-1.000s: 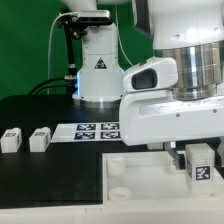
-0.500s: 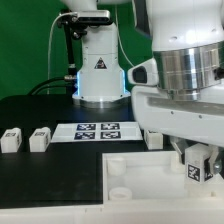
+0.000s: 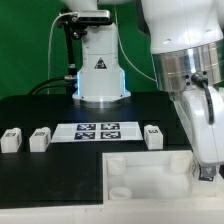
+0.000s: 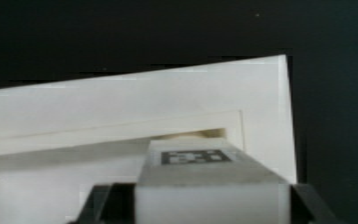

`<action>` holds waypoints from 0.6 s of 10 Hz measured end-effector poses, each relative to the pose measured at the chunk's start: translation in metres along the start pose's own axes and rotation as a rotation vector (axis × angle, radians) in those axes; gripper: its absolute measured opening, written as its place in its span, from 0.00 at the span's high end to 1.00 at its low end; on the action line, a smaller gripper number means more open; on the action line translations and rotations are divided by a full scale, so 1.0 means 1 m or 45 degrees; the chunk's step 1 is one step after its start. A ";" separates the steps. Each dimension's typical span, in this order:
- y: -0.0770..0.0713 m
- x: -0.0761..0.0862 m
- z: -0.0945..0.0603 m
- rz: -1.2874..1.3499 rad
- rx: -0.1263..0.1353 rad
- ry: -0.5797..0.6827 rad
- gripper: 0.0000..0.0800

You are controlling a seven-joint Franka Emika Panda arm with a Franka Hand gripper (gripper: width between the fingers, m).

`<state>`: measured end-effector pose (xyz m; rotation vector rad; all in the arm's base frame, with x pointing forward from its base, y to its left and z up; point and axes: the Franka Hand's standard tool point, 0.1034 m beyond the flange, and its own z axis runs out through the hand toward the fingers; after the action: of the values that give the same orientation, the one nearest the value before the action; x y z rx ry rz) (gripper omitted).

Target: Assemble one leg

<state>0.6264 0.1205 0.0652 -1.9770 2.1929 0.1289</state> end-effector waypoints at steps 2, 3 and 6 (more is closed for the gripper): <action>0.000 0.005 0.002 -0.362 -0.004 0.004 0.30; -0.001 0.008 0.001 -0.446 -0.003 0.003 0.21; -0.002 0.012 0.000 -0.999 -0.015 0.023 0.19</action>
Offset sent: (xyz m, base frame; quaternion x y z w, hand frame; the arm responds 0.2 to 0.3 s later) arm 0.0008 -0.0076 0.0016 -0.0261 -0.0048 -0.3663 0.9301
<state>0.6274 0.1085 0.0629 -2.6693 1.2726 0.0084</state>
